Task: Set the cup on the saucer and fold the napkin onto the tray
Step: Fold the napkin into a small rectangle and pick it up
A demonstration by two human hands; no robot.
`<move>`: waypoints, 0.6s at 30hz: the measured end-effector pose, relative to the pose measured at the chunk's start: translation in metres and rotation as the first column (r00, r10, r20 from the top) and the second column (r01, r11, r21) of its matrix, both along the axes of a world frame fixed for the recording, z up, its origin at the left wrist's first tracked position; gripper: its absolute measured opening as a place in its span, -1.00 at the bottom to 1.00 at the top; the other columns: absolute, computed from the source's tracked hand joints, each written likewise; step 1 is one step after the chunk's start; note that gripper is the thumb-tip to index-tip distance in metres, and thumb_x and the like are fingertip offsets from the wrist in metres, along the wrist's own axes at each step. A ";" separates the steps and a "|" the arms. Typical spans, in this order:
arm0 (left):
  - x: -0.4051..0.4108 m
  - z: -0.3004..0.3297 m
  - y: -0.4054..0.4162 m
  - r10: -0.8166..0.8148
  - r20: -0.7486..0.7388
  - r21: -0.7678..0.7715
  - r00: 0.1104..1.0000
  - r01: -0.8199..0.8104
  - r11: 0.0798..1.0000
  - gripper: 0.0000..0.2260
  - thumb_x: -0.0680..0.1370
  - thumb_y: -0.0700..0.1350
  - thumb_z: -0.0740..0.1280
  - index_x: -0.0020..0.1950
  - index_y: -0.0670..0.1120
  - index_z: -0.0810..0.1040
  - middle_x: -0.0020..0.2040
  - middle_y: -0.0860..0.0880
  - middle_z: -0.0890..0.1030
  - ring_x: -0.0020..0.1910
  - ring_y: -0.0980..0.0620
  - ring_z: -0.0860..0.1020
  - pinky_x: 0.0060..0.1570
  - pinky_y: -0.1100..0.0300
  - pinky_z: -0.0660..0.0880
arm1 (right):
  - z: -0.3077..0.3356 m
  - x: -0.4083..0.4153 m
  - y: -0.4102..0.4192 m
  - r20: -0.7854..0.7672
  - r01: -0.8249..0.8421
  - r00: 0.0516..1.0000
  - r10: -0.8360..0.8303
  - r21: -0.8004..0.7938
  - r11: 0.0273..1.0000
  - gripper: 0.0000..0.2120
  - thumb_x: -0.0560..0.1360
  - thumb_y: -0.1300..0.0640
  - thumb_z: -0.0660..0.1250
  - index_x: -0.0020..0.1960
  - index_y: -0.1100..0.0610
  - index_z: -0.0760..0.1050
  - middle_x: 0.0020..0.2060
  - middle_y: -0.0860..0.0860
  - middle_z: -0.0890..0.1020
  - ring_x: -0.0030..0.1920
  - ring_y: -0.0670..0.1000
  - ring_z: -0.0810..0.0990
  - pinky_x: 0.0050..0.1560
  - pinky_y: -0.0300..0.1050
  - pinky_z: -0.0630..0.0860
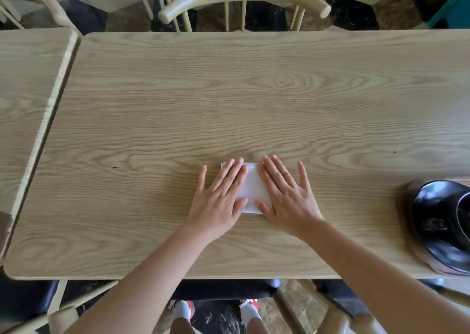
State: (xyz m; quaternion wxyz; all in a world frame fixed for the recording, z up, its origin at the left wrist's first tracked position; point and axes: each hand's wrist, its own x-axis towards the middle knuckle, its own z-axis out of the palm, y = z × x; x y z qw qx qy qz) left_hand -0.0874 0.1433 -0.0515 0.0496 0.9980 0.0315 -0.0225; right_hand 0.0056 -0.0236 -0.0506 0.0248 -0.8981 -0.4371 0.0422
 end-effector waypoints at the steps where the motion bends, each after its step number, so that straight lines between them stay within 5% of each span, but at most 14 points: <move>1: 0.000 0.001 0.006 -0.036 -0.006 -0.003 0.999 0.036 0.999 -0.46 0.55 0.11 0.01 0.49 -0.08 0.15 0.51 -0.01 0.19 0.48 0.02 0.15 0.36 -0.27 0.13 | 0.001 0.002 -0.001 -0.003 -0.011 1.000 0.011 -0.011 1.000 -0.34 0.49 -0.19 0.02 0.46 0.18 0.19 0.47 0.08 0.24 0.47 0.06 0.18 0.37 0.35 0.13; 7: 0.003 0.009 0.028 -0.204 -0.096 -0.005 0.974 0.205 0.979 -0.47 0.56 0.08 -0.01 0.49 -0.09 0.14 0.51 -0.02 0.18 0.47 -0.02 0.17 0.34 -0.21 0.19 | 0.010 0.004 0.002 0.009 -0.042 0.999 0.043 -0.121 0.992 -0.33 0.46 -0.19 0.03 0.43 0.21 0.24 0.44 0.10 0.31 0.44 0.05 0.26 0.34 0.35 0.19; 10: 0.004 0.010 0.027 -0.184 -0.106 -0.169 0.977 0.165 0.972 -0.51 0.60 -0.01 -0.01 0.51 -0.05 -0.01 0.52 0.05 -0.05 0.50 0.04 -0.09 0.43 -0.15 0.02 | 0.017 0.002 0.004 -0.017 -0.026 1.000 0.023 -0.154 0.988 -0.33 0.47 -0.18 0.00 0.44 0.21 0.23 0.45 0.10 0.29 0.44 0.05 0.25 0.34 0.35 0.20; 12: 0.001 0.014 0.021 -0.033 -0.084 -0.316 0.996 0.005 0.949 -0.49 0.59 -0.15 0.11 0.51 -0.11 0.01 0.53 -0.01 -0.03 0.50 0.02 -0.10 0.45 -0.13 0.05 | 0.020 0.000 0.004 -0.024 -0.020 1.000 0.016 -0.164 0.986 -0.33 0.47 -0.18 -0.02 0.44 0.21 0.22 0.45 0.10 0.27 0.44 0.05 0.24 0.35 0.34 0.20; 15: 0.000 0.018 0.008 0.346 0.031 -0.388 0.938 -0.307 0.869 -0.54 0.46 -0.25 0.36 0.33 -0.34 0.37 0.34 -0.32 0.41 0.34 -0.27 0.38 0.28 -0.14 0.36 | 0.023 -0.001 0.004 -0.015 -0.017 1.000 0.015 -0.174 0.985 -0.33 0.48 -0.18 -0.03 0.44 0.21 0.24 0.45 0.11 0.29 0.44 0.06 0.26 0.34 0.31 0.23; 18: 0.006 0.027 0.004 0.477 0.024 -0.443 0.879 -0.418 0.793 -0.88 0.43 -0.24 0.37 -0.08 -0.27 0.55 -0.02 -0.21 0.57 0.00 -0.23 0.53 -0.01 -0.04 0.46 | 0.025 0.000 0.004 -0.007 -0.023 1.000 0.022 -0.177 0.984 -0.34 0.48 -0.17 -0.04 0.43 0.22 0.25 0.44 0.11 0.30 0.43 0.06 0.28 0.34 0.30 0.25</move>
